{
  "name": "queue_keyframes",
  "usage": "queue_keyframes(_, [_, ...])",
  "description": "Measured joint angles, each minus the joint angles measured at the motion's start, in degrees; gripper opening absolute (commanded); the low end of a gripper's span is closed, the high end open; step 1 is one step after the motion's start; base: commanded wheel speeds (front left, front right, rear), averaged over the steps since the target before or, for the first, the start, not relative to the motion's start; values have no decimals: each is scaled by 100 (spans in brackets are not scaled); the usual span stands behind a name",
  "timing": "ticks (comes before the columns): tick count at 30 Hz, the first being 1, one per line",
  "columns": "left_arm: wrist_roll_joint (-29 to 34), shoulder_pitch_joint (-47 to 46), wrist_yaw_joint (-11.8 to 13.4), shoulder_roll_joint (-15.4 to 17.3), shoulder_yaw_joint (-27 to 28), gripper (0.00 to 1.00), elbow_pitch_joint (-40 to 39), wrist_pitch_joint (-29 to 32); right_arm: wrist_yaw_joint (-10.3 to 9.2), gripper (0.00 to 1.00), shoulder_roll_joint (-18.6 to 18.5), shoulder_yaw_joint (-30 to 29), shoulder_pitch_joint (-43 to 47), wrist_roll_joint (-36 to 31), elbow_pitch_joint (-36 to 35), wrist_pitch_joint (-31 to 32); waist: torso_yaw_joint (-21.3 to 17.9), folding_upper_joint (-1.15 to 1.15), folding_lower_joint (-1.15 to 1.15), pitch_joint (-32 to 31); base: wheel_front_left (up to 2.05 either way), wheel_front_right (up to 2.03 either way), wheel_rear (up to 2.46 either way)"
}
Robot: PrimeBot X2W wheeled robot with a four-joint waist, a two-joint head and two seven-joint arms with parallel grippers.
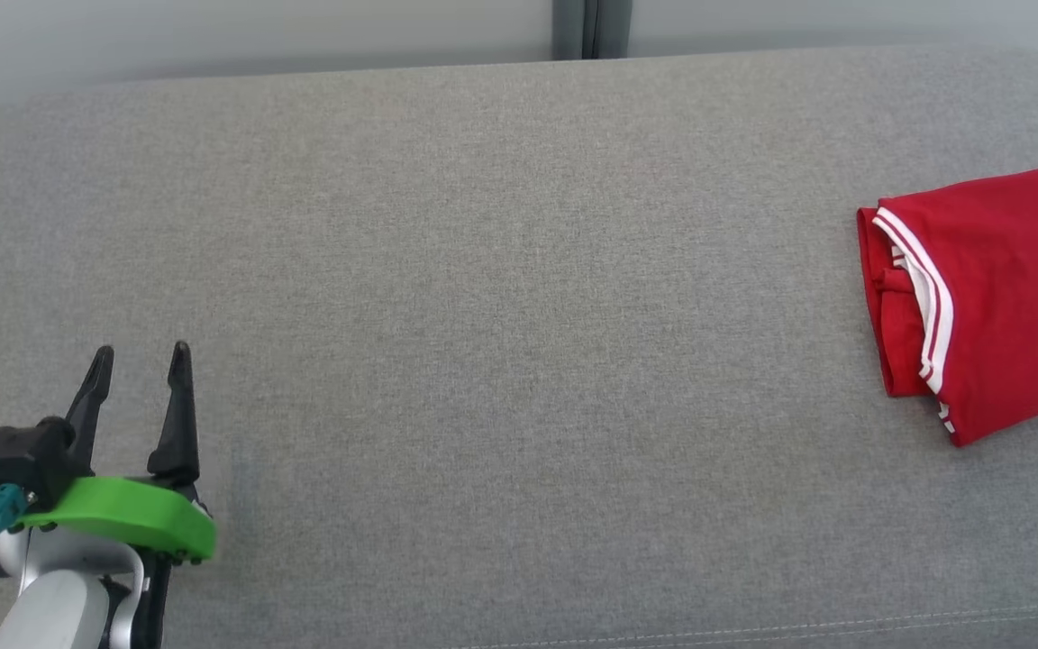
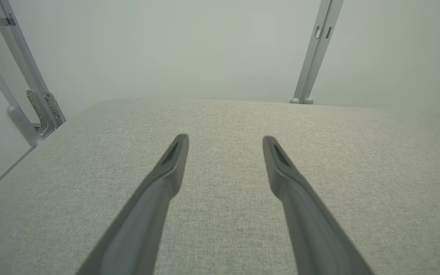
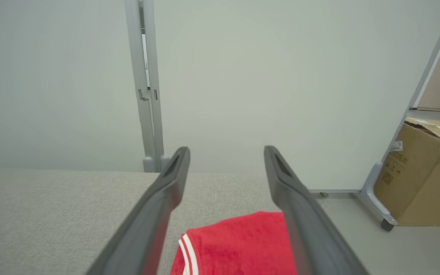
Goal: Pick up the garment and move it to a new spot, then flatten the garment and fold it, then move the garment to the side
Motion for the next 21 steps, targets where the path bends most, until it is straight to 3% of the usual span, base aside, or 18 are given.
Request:
queue_keyframes(7, [179,443,0,11,357,100,287,-51,-4,100,871,182,950,3,166,-335,-19,0,0,-312,0,0,0])
queue_keyframes(19, [348,542,0,-151,485,100,404,-70,-5,100,1419,-27,1536,-552,494,-434,-58,0,0,-422,0,0,0])
queue_keyframes(20, [343,545,0,-166,472,0,453,-62,-1,0,1449,-18,1538,-579,519,-433,-54,0,0,-433,0,0,0])
queue_keyframes(21, [343,564,-1,-202,454,0,503,-57,2,0,1499,0,1542,-578,566,-428,-55,0,0,-432,0,0,0])
